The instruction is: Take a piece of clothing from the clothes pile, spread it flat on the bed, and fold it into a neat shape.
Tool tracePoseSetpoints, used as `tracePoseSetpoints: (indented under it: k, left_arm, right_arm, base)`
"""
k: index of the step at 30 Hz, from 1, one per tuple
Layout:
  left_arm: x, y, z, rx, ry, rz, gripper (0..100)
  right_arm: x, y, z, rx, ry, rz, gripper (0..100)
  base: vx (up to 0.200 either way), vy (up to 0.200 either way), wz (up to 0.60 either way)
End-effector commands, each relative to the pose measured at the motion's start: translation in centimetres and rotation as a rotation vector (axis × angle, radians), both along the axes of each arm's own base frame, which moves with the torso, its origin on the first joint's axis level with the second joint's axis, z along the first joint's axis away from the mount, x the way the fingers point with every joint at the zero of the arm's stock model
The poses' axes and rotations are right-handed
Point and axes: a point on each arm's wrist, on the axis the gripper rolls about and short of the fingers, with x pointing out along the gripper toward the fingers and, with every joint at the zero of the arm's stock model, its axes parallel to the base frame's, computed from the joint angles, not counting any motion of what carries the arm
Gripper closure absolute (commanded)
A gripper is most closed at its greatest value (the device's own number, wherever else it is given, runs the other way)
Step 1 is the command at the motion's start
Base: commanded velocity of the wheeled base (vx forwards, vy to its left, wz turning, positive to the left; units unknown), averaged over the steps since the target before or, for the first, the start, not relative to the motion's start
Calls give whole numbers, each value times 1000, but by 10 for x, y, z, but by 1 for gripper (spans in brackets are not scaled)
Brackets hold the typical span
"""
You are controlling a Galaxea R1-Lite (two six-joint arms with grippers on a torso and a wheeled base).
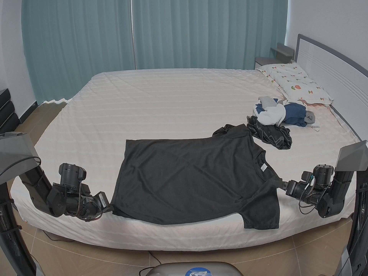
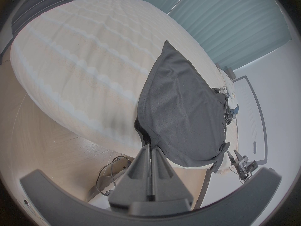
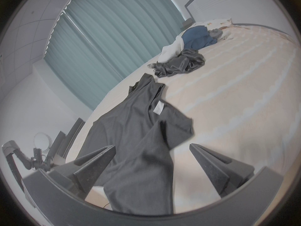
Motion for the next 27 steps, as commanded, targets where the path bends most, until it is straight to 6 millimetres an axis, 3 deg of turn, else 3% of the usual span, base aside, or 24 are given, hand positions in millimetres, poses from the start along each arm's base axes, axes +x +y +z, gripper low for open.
tracePoseSetpoints:
  k: [1,12,27]
  left_arm:
    - [0,0,0,0,0,0,100]
    - [0,-1,-1,0,5,-2,100]
    - [-1,-1,-1,0,5,-4,100]
  right_arm:
    - [-30,3,0,-18,29,73,0]
    - [-54,8,-23,-105,92,204,0]
    - [-47,16,-35,-91,95,248,0]
  base:
    - [0,0,0]
    - [0,0,0]
    - [0,0,0]
